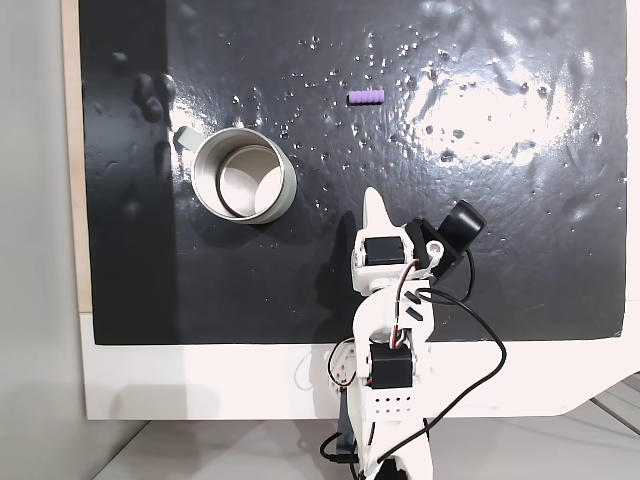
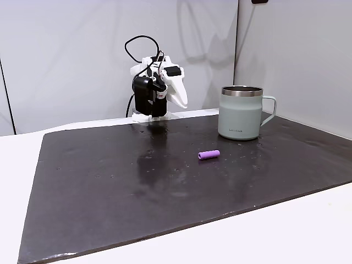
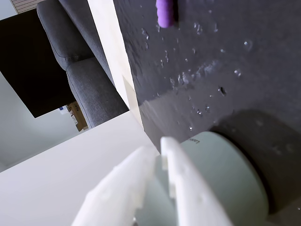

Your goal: Grasp a pengrip and put it in the cup.

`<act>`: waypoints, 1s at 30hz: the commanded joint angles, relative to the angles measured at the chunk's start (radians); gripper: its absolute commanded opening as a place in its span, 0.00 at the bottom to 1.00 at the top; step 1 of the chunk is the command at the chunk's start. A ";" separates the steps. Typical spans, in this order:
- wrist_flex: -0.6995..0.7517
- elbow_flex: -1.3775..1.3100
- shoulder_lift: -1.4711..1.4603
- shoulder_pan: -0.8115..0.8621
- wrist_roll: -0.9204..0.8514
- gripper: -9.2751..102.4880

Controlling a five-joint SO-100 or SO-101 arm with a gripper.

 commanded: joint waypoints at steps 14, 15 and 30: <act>0.005 0.051 0.012 -0.012 -0.015 0.08; 0.012 0.046 0.012 -0.012 -0.021 0.08; 0.250 -0.716 -0.517 -0.017 -0.040 0.08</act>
